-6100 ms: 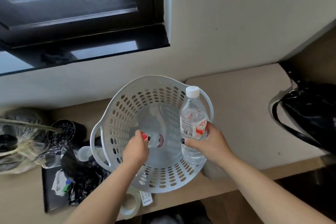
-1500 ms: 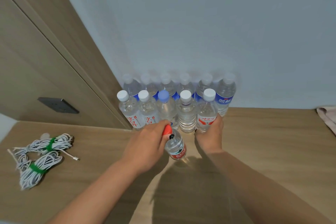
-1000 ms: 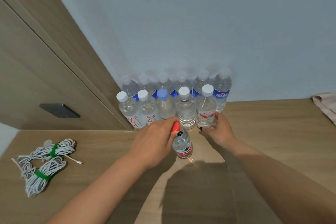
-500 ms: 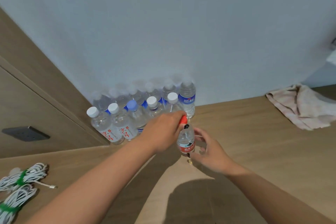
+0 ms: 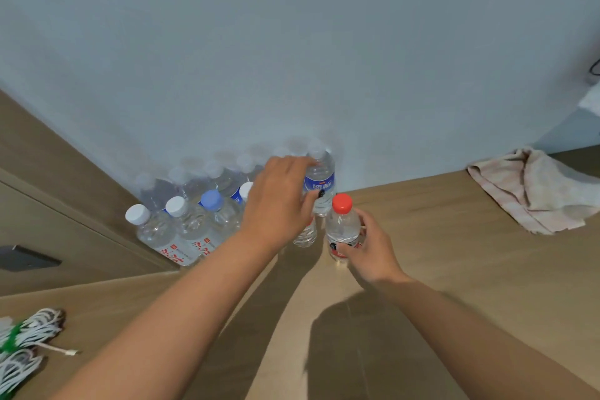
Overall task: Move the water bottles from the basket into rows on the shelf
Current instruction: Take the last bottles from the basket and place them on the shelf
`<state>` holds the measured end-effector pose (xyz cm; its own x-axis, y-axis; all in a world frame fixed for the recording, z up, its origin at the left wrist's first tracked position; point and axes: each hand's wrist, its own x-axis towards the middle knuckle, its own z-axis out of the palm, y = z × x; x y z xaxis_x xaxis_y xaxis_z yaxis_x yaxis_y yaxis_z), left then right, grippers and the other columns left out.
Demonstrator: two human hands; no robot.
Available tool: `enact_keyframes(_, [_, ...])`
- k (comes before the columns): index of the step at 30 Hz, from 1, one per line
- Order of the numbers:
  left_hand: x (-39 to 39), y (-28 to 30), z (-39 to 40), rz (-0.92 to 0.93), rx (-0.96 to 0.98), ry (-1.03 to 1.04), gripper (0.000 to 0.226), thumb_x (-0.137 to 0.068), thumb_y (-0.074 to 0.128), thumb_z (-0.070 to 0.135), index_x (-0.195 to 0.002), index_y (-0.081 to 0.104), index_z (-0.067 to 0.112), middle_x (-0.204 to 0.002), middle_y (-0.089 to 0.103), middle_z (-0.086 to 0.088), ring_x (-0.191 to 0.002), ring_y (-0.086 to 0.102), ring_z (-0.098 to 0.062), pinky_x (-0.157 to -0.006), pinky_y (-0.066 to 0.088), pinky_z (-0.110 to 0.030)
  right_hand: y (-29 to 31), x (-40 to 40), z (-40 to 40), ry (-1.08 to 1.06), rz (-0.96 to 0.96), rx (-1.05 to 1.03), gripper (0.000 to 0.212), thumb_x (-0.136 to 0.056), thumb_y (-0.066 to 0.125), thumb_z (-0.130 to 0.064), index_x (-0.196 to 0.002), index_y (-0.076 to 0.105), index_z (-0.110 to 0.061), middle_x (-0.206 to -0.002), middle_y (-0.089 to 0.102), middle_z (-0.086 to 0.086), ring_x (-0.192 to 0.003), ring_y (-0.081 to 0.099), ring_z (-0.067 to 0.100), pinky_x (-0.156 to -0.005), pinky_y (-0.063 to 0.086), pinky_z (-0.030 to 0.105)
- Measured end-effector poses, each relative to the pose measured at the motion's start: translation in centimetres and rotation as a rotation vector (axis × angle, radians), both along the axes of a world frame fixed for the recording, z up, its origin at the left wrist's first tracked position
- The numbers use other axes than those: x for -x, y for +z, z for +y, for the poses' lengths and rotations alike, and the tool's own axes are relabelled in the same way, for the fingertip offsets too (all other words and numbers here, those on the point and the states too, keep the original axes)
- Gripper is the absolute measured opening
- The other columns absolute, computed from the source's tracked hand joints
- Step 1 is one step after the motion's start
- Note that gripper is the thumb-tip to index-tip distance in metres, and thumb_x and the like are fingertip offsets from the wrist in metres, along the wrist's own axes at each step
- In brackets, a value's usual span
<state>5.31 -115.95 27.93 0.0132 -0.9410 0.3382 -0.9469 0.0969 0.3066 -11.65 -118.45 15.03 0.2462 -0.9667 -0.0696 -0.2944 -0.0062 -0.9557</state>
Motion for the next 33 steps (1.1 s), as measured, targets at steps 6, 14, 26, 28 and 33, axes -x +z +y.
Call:
enact_keyframes(6, [-2.6, -1.3, -0.8, -0.177, -0.213, 0.157, 0.059, -0.08, 0.068, 0.042, -0.132, 0.049, 0.02, -0.125, 0.056, -0.002, -0.117, 0.052, -0.027, -0.092, 0.035, -0.039, -1.7, -0.8, -1.9, -0.033, 0.031, -0.045, 0.062, -0.067, 0.081, -0.004, -0.109, 0.049, -0.037, -0.103, 0.062, -0.016, -0.094, 0.06, 0.001, -0.075, 0.044, 0.012])
enact_keyframes(14, [-2.5, -2.5, -0.9, -0.172, -0.25, 0.154, 0.056, -0.082, 0.068, 0.035, -0.128, 0.041, 0.02, -0.115, 0.061, 0.005, -0.112, 0.056, -0.019, -0.102, 0.022, -0.041, -3.2, -1.9, -3.2, -0.02, 0.061, -0.014, 0.066, -0.066, 0.081, -0.005, -0.115, 0.049, -0.036, -0.11, 0.06, -0.011, -0.101, 0.059, 0.008, -0.087, 0.045, 0.023])
enact_keyframes(26, [-2.8, -2.8, -0.8, -0.149, -0.259, 0.134, 0.058, -0.082, 0.07, 0.027, -0.13, 0.037, 0.021, -0.113, 0.062, 0.004, -0.108, 0.058, -0.021, -0.102, 0.017, -0.04, -3.7, -3.0, -3.8, 0.0, 0.031, 0.005, 0.07, -0.063, 0.083, -0.006, -0.117, 0.051, -0.036, -0.115, 0.062, -0.01, -0.105, 0.061, 0.008, -0.087, 0.051, 0.028])
enact_keyframes(28, [-2.6, -2.8, -0.7, -0.15, -0.269, 0.147, 0.059, -0.084, 0.069, 0.028, -0.133, 0.036, 0.021, -0.116, 0.061, 0.002, -0.111, 0.056, -0.021, -0.103, 0.017, -0.04, -3.7, -3.2, -3.8, 0.006, 0.049, 0.014, 0.068, -0.064, 0.084, -0.008, -0.118, 0.051, -0.033, -0.114, 0.062, -0.009, -0.104, 0.06, 0.008, -0.087, 0.05, 0.028])
enact_keyframes(33, [-2.5, -2.8, 0.4, -0.149, -0.259, 0.144, 0.065, -0.087, 0.064, 0.029, -0.143, 0.032, 0.021, -0.129, 0.055, 0.002, -0.123, 0.048, -0.019, -0.104, 0.015, -0.038, -2.8, -3.1, -3.7, 0.047, 0.137, -0.002, 0.073, -0.063, 0.084, -0.012, -0.125, 0.047, -0.022, -0.119, 0.059, -0.001, -0.111, 0.058, 0.019, -0.093, 0.049, 0.035])
